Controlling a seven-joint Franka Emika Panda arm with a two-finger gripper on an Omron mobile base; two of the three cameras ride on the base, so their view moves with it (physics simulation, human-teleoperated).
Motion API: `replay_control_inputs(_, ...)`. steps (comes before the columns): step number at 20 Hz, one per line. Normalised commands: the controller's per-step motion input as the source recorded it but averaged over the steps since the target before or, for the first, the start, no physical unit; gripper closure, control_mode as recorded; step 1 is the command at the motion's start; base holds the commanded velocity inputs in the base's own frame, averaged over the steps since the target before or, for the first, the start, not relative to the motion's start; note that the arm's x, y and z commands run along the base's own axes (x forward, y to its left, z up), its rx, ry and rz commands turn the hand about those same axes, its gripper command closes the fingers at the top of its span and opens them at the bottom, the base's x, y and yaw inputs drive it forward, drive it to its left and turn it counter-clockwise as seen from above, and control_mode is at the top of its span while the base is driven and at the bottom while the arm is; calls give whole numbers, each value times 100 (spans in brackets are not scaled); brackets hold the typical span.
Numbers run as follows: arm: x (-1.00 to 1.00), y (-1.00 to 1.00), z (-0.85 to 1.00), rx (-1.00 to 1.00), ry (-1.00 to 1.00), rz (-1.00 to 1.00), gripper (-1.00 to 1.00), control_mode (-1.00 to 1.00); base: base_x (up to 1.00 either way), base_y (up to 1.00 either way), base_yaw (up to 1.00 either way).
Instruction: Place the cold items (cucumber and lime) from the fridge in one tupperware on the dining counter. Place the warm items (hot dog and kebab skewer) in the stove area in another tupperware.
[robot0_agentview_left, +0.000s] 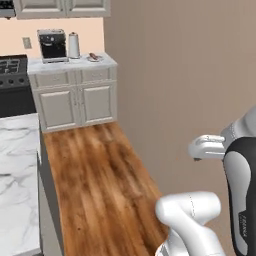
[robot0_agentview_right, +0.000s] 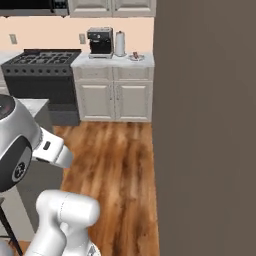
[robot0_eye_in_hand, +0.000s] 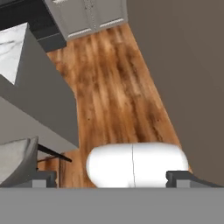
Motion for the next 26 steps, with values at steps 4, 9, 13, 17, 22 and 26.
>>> replay_control_inputs(4,0,0,0,0,0,0,-100,100,100,-42,36)
replay_control_inputs(9,0,0,0,0,0,0,-100,100,100,-44,35)
replay_control_inputs(13,0,0,0,0,0,0,-100,100,100,-42,25)
replay_control_inputs(17,0,0,0,0,0,0,-100,100,100,-32,4)
replay_control_inputs(22,0,0,0,0,0,0,-100,100,100,-24,0)
replay_control_inputs(26,0,0,0,0,0,0,-100,100,100,-20,0)
